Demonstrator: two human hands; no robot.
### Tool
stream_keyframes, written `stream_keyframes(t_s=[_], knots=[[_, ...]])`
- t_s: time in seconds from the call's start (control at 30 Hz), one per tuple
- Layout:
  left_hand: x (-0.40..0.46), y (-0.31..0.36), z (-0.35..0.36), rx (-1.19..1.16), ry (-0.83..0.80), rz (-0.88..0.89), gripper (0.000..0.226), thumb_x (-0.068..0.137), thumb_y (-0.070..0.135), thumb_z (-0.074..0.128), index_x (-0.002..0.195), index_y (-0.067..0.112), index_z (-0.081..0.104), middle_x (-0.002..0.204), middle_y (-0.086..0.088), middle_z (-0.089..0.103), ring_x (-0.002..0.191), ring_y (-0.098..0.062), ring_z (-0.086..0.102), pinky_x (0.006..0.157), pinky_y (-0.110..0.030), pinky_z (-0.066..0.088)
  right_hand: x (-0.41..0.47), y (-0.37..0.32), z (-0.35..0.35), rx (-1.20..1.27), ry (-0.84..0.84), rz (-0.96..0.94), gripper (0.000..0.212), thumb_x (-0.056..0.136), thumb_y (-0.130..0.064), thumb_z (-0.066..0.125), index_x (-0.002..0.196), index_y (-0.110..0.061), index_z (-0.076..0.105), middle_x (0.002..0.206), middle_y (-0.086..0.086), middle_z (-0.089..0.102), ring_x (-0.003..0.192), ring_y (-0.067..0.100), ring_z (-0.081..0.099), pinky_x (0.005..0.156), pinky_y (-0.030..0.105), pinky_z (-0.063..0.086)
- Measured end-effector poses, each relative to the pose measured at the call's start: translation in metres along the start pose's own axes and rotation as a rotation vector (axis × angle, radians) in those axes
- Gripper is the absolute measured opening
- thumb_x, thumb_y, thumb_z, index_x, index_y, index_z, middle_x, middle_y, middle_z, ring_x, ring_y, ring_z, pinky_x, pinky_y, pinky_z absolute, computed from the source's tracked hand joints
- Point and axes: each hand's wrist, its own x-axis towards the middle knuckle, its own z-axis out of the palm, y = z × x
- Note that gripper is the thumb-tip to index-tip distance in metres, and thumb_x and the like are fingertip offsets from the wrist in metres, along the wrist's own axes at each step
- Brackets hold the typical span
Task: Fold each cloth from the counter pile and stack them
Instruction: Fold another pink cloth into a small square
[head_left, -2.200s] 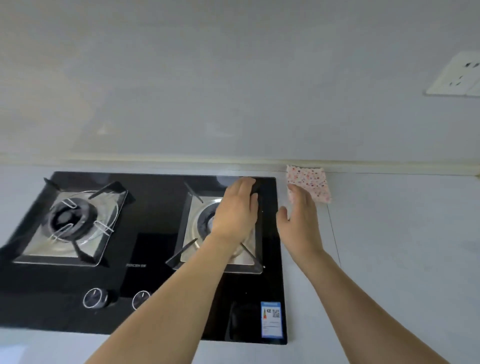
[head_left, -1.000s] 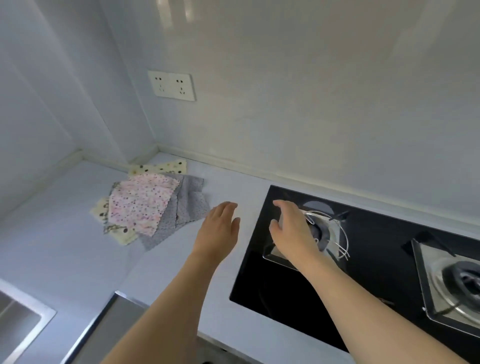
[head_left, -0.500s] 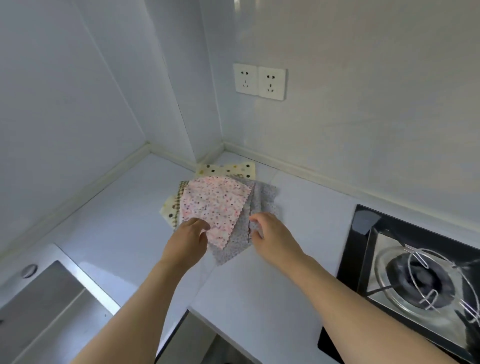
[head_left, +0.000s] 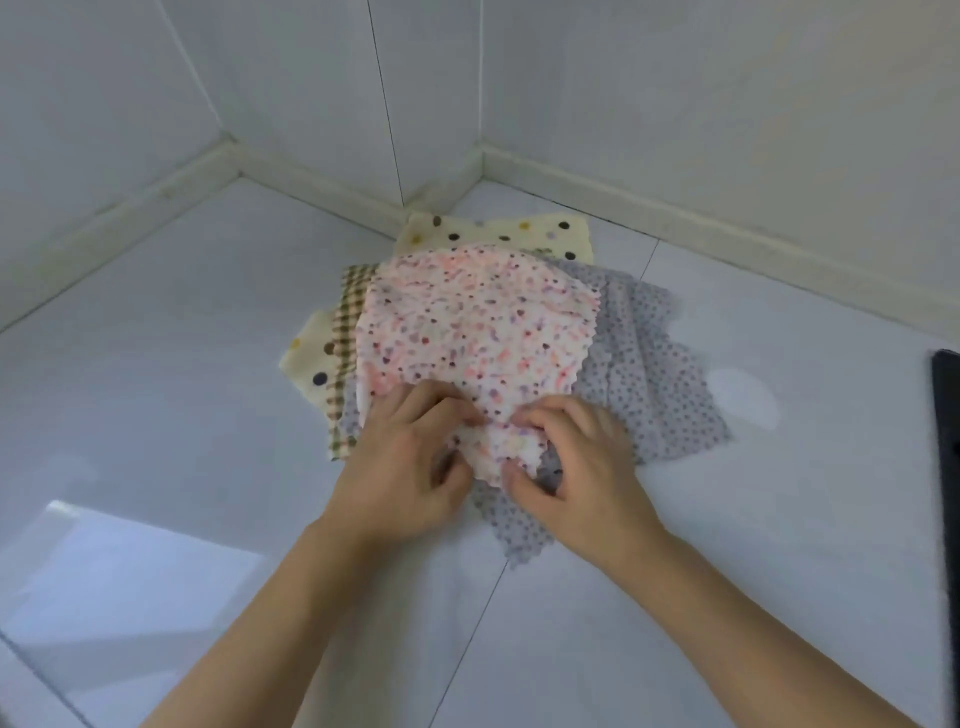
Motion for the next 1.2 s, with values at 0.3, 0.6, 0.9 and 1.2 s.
stream_keyframes(t_s=[0.3, 0.6, 0.9, 1.2], knots=[[-0.005, -0.003, 0.004, -0.016, 0.069, 0.137, 0.015, 0.072, 0.020, 0.052, 0.087, 0.019, 0.055, 0.105, 0.008, 0.059, 0.093, -0.015, 0.051, 0.084, -0.031, 0.043, -0.002, 0.009, 0.007, 0.047, 0.145, -0.074, 0.007, 0.087, -0.016, 0.064, 0.090, -0.022, 0.064, 0.101, -0.015, 0.059, 0.098, 0.010, 0.053, 0.090, 0.020, 0.036], [-0.010, 0.001, 0.000, -0.290, 0.093, 0.026, 0.007, 0.094, 0.014, 0.060, 0.090, 0.016, 0.065, 0.093, 0.002, 0.067, 0.080, 0.000, 0.057, 0.070, -0.010, 0.041, -0.012, 0.006, 0.010, -0.135, 0.071, -0.200, 0.041, 0.075, -0.034, 0.058, 0.115, -0.028, 0.058, 0.113, -0.019, 0.049, 0.108, 0.009, 0.041, 0.093, 0.023, 0.030], [-0.014, 0.002, 0.007, -0.036, 0.143, 0.171, 0.004, 0.089, 0.027, 0.056, 0.089, 0.029, 0.053, 0.085, 0.011, 0.058, 0.082, -0.014, 0.051, 0.074, -0.037, 0.045, -0.014, 0.000, 0.010, -0.133, 0.230, -0.251, 0.017, 0.096, -0.030, 0.050, 0.084, -0.024, 0.061, 0.079, -0.015, 0.056, 0.082, 0.016, 0.053, 0.074, 0.036, 0.042], [-0.004, -0.005, 0.010, 0.186, 0.383, 0.190, 0.017, 0.089, 0.025, 0.048, 0.093, 0.021, 0.064, 0.086, 0.006, 0.060, 0.084, -0.022, 0.053, 0.077, -0.039, 0.041, -0.010, -0.001, 0.004, -0.016, 0.375, -0.115, 0.019, 0.099, -0.021, 0.045, 0.102, -0.018, 0.063, 0.089, 0.001, 0.068, 0.082, 0.020, 0.060, 0.073, 0.036, 0.047]])
